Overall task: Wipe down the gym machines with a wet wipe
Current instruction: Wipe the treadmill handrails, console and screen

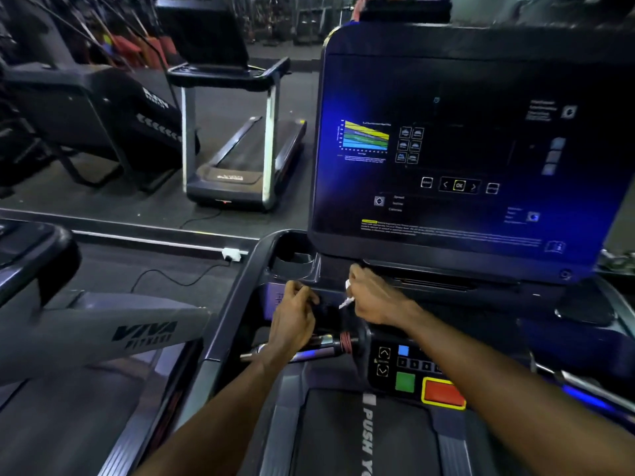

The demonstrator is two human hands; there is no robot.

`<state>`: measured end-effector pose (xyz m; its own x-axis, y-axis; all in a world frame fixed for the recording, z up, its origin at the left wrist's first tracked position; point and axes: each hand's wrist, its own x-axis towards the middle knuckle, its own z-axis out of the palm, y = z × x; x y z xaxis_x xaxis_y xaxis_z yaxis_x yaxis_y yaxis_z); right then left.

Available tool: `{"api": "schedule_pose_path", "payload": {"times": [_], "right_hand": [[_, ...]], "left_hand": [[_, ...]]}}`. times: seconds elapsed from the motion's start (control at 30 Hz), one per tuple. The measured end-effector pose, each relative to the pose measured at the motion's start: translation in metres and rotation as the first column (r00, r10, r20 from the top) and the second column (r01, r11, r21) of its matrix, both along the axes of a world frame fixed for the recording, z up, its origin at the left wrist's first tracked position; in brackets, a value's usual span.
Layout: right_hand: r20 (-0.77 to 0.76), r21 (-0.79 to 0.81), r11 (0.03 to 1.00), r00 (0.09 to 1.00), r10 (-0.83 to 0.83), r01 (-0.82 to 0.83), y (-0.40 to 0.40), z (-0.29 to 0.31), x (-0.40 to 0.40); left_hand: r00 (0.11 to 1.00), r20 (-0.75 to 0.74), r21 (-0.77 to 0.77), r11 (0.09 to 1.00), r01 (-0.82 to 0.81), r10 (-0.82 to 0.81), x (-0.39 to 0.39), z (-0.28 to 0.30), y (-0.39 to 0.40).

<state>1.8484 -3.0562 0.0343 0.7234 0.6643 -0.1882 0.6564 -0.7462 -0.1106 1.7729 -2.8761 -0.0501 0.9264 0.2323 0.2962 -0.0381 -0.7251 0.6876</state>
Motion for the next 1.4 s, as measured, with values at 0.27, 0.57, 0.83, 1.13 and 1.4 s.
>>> {"api": "schedule_pose_path", "payload": {"times": [0.27,0.57,0.83,1.13,1.4], "right_hand": [[-0.077,0.245,0.939,0.971,-0.228,0.240,-0.029,-0.023,-0.074],[-0.019,0.141,0.958,0.968,-0.249,0.249,-0.017,-0.032,-0.070],[-0.054,0.086,0.910,0.913,-0.403,0.407,-0.023,-0.027,-0.067],[0.099,0.130,0.934,0.933,-0.347,0.333,-0.054,-0.024,-0.100],[-0.095,-0.015,0.914,0.909,-0.405,0.406,-0.029,-0.018,-0.065]], "left_hand": [[0.957,-0.271,0.033,0.992,0.120,-0.106,-0.004,-0.006,-0.032],[0.921,-0.382,0.090,0.989,0.120,-0.077,0.001,-0.008,-0.029],[0.894,-0.445,0.066,0.994,0.086,-0.048,0.006,-0.006,-0.031],[0.891,-0.454,0.096,0.995,0.023,0.023,0.006,0.002,-0.039],[0.945,-0.306,-0.053,0.989,-0.135,0.113,0.022,0.017,-0.064]]}}
